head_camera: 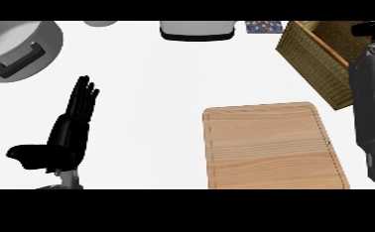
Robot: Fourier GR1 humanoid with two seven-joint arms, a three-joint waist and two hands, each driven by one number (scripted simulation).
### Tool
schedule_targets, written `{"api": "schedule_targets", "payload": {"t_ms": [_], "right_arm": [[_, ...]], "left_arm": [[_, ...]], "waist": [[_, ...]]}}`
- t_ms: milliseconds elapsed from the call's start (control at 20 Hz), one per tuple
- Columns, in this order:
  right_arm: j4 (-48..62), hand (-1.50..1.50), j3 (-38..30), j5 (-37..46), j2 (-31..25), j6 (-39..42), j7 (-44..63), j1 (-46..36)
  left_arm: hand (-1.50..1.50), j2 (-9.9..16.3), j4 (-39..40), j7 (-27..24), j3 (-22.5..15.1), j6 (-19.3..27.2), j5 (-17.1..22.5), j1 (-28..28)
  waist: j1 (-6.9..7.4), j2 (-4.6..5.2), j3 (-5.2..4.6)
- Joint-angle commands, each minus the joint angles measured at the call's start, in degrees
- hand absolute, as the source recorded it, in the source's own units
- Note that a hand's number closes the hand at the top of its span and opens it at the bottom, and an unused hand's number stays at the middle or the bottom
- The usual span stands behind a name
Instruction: Pick the eggplant from the cutting board and place it in the basket
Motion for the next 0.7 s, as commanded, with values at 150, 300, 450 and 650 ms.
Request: {"api": "schedule_targets", "payload": {"t_ms": [150, 300, 450, 650], "right_arm": [[-18.85, -1.50, -2.37, 2.80, 2.77, 3.58, 8.50, 3.90], [-29.92, -1.50, -2.61, 1.81, 3.92, 7.30, 6.66, 7.88], [-44.00, -1.50, -0.43, -0.05, 6.74, 14.99, 3.83, 15.65], [-57.39, -1.50, -0.80, -5.45, 8.27, 16.39, 1.29, 21.28]], "left_arm": [[0.00, -0.75, 2.51, -0.01, 0.72, 0.99, -0.19, -1.33], [0.00, 1.66, 2.84, -1.78, 3.38, -1.57, 1.99, -1.56], [0.00, 0.11, -0.79, 1.23, 0.73, 0.30, 0.05, -0.44], [0.00, 0.04, -2.12, 1.58, 0.55, -0.09, 0.41, 1.71]], "waist": [[-1.37, -0.31, -0.01], [-1.22, -0.27, -0.03], [-1.08, -0.33, 0.02], [-0.93, -0.27, 0.04]]}}
